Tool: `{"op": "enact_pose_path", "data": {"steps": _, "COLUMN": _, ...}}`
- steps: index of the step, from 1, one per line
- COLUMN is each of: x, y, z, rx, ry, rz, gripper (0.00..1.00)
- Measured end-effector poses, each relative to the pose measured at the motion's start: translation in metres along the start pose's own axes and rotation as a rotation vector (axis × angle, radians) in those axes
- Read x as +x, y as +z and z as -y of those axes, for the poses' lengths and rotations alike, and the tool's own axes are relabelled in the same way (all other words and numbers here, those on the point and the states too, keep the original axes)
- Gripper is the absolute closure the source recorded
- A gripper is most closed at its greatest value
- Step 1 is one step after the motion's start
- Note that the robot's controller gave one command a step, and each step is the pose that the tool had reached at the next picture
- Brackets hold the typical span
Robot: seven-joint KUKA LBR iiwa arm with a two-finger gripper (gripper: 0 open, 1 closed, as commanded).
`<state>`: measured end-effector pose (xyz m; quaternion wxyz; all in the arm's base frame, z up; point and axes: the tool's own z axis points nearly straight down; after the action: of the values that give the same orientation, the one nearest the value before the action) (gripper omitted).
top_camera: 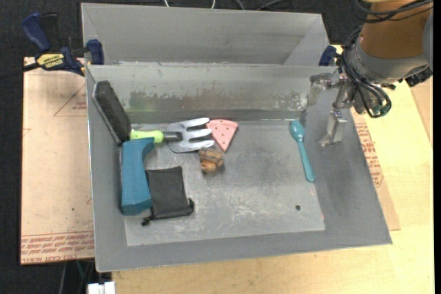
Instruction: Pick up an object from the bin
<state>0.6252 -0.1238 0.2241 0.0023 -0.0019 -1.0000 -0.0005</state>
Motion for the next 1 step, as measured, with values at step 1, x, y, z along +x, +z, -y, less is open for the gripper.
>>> {"op": "enact_pose_path", "data": {"steps": 1, "x": -0.0011, "y": -0.0055, "z": -0.0007, "rx": 0.001, "ry": -0.002, "rz": 0.007, "gripper": 0.0}}
